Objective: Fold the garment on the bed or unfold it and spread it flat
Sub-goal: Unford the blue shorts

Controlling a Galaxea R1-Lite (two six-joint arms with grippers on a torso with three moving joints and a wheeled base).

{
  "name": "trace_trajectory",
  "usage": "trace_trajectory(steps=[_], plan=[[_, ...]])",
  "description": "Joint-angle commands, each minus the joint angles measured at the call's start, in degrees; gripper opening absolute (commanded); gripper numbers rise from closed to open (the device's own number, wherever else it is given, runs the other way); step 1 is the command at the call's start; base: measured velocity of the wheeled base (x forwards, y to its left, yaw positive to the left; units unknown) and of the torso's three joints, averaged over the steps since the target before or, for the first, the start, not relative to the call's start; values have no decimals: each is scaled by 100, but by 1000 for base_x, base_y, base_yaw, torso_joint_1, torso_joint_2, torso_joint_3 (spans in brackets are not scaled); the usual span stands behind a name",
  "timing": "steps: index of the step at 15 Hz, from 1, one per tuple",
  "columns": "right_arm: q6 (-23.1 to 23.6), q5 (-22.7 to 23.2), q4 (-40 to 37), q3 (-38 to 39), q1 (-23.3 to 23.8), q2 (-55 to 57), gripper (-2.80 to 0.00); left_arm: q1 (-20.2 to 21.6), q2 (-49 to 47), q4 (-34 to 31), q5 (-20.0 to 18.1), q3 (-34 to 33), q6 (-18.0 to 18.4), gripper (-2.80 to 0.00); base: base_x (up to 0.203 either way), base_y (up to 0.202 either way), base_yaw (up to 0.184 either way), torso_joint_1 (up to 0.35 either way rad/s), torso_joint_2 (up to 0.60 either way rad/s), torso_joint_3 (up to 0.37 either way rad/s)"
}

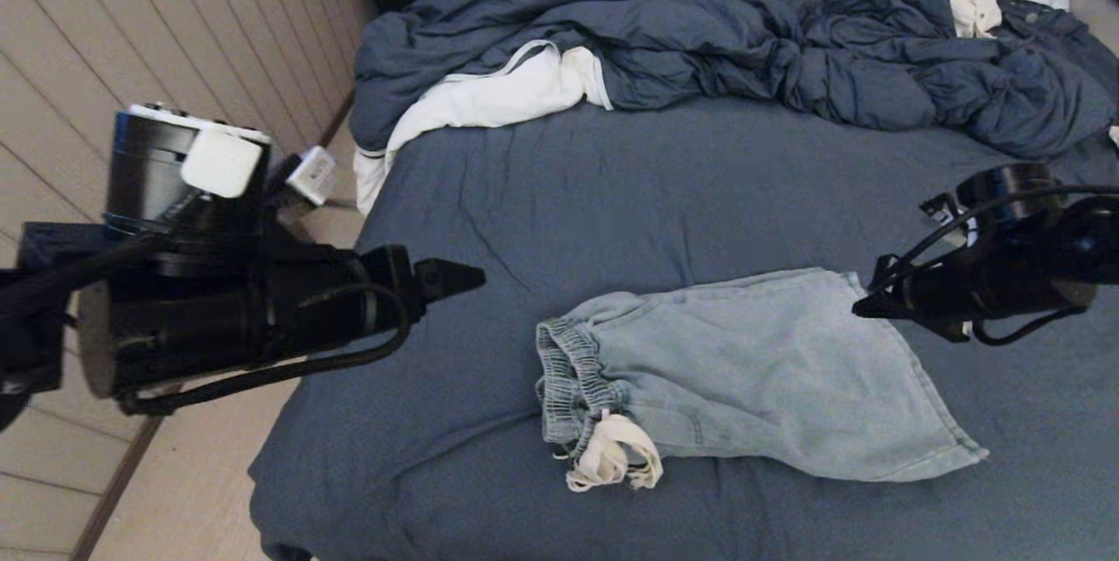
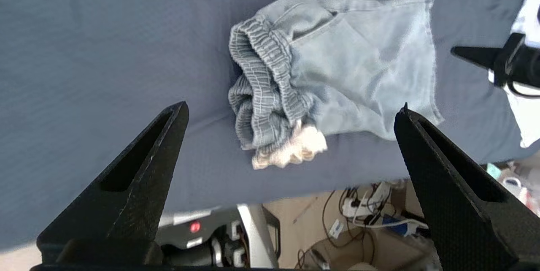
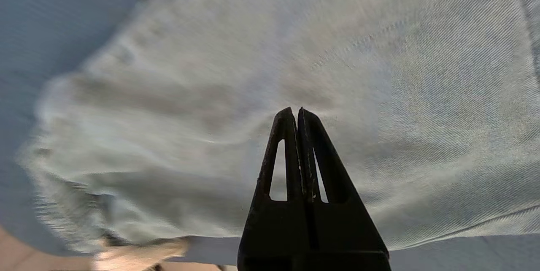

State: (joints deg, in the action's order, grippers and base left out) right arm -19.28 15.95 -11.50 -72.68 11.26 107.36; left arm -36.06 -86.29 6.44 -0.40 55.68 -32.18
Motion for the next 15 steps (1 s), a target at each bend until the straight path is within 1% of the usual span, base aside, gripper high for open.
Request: trace_trajectory(steps=[1,3,5,8,12,15], plan=[[108,-205,-11,27,-10,358,-280,-126,-892,627,7,-125,-22,0,0,0,0,0,0,0],[124,-329,184,29,-10,502,-280,-157,-1326,1196,15,-166,-15,0,0,0,0,0,0,0],[119,-467,557,147,-10,566,-280,-219,-1810,1515,23,-106,17,0,0,0,0,0,0,0],[117,-556,602,214,-10,514,-280,-298,-2386,1625,48,386,162,0,0,0,0,0,0,0],[117,-575,675,174,-2,576,-280,-305,-2786,1740,49,563,302,0,0,0,0,0,0,0],[109,-678,684,123,16,666,-280,-355,-3120,1897,53,970,434,0,0,0,0,0,0,0]])
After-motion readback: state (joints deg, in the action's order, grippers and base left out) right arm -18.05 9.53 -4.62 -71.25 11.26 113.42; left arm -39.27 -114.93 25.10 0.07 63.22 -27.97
